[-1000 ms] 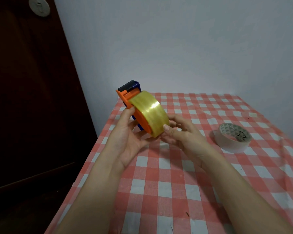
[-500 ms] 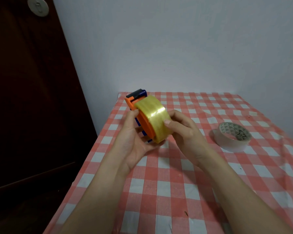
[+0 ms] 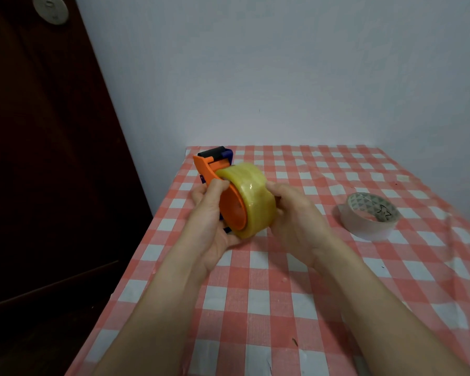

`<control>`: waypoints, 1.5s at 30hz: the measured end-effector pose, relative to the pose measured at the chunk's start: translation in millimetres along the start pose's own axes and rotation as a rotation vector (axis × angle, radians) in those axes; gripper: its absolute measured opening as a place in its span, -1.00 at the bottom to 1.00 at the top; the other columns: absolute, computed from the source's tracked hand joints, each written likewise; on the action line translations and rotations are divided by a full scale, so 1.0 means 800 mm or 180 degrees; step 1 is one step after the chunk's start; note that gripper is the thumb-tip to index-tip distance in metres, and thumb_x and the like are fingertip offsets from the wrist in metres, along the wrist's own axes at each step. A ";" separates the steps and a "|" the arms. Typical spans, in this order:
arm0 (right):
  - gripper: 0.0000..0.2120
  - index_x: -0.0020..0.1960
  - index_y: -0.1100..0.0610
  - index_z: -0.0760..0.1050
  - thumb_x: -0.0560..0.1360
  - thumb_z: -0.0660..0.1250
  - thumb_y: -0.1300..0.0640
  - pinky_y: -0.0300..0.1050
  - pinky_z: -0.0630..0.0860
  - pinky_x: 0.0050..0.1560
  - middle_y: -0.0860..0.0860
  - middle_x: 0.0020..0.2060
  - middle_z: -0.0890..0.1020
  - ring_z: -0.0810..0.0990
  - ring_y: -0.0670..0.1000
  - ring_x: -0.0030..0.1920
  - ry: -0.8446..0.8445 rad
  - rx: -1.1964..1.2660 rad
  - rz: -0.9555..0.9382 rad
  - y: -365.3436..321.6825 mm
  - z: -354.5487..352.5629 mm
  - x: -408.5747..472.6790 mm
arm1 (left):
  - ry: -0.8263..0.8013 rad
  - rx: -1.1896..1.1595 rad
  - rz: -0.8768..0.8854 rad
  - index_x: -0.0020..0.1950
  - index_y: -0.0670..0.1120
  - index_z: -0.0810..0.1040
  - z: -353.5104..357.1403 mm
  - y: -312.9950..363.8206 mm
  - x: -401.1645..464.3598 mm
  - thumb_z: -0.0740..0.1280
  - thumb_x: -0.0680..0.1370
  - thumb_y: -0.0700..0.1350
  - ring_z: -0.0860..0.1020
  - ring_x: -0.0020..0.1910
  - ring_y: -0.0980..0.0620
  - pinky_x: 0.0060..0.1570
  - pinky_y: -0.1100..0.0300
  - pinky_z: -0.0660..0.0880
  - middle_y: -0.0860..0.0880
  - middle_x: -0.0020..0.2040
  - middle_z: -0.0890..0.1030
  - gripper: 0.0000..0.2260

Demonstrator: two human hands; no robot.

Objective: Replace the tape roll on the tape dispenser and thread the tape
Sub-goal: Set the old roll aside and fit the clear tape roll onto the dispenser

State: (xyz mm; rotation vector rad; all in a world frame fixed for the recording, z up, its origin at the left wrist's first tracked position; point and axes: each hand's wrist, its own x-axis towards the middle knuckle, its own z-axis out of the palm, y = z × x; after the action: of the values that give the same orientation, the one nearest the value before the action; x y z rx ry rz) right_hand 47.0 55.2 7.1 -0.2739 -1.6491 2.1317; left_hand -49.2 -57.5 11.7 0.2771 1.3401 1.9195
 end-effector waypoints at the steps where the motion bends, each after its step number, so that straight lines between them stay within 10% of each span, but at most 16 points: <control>1: -0.60 0.13 0.34 0.55 0.45 0.24 0.07 -0.01 0.52 0.09 0.18 -0.07 0.64 0.58 0.10 -0.02 -0.0140 0.0089 -0.0012 -0.002 -0.001 -0.001 | -0.0042 -0.0045 -0.0048 0.43 0.06 0.37 -0.002 0.001 0.001 0.40 0.48 0.14 0.59 0.26 -0.23 -0.12 -0.19 0.67 -0.13 0.35 0.54 -0.44; 10: -0.65 0.22 0.33 0.54 0.52 0.25 0.18 0.19 0.49 0.25 0.38 0.14 0.59 0.59 0.19 0.10 -0.0265 -0.0143 -0.0291 -0.007 0.003 -0.007 | -0.0141 -0.0057 0.0083 0.45 -0.02 0.47 -0.010 0.007 0.001 0.33 0.57 0.08 0.60 0.23 -0.20 -0.08 -0.21 0.65 -0.15 0.33 0.58 -0.54; 21: -0.65 0.18 0.33 0.56 0.50 0.27 0.13 0.33 0.43 0.26 0.39 0.11 0.59 0.58 0.23 0.08 -0.0030 -0.0176 -0.0240 -0.006 0.000 -0.004 | -0.0617 0.0382 0.0680 0.45 0.36 0.36 0.000 0.000 -0.011 0.26 0.60 -0.08 0.49 0.37 -0.15 0.08 -0.28 0.62 0.00 0.43 0.47 -0.51; 32: -0.67 0.14 0.24 0.62 0.53 0.32 0.03 0.38 0.47 0.24 0.28 0.07 0.67 0.61 0.33 0.15 -0.0197 -0.0439 -0.0451 -0.013 -0.005 -0.008 | -0.0753 0.1236 0.1013 0.53 0.45 -0.01 -0.003 -0.010 -0.011 0.64 0.30 -0.20 0.59 0.31 -0.14 0.17 -0.16 0.63 0.03 0.43 0.47 0.12; 45: -0.76 0.08 0.29 0.58 0.49 0.23 0.24 -0.01 0.54 0.05 0.08 -0.13 0.66 0.61 0.08 -0.03 -0.0554 -0.0261 -0.0563 -0.009 0.000 -0.007 | -0.0771 0.1288 0.1350 0.46 0.45 0.04 -0.002 -0.008 -0.008 0.63 0.25 -0.05 0.63 0.25 -0.10 0.18 -0.14 0.63 -0.02 0.35 0.50 0.04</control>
State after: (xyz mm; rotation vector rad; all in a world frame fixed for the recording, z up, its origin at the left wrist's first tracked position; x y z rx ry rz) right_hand 53.0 53.9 13.3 0.0343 -1.7882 2.0063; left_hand -42.5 -62.5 6.7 1.0318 1.5834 1.8465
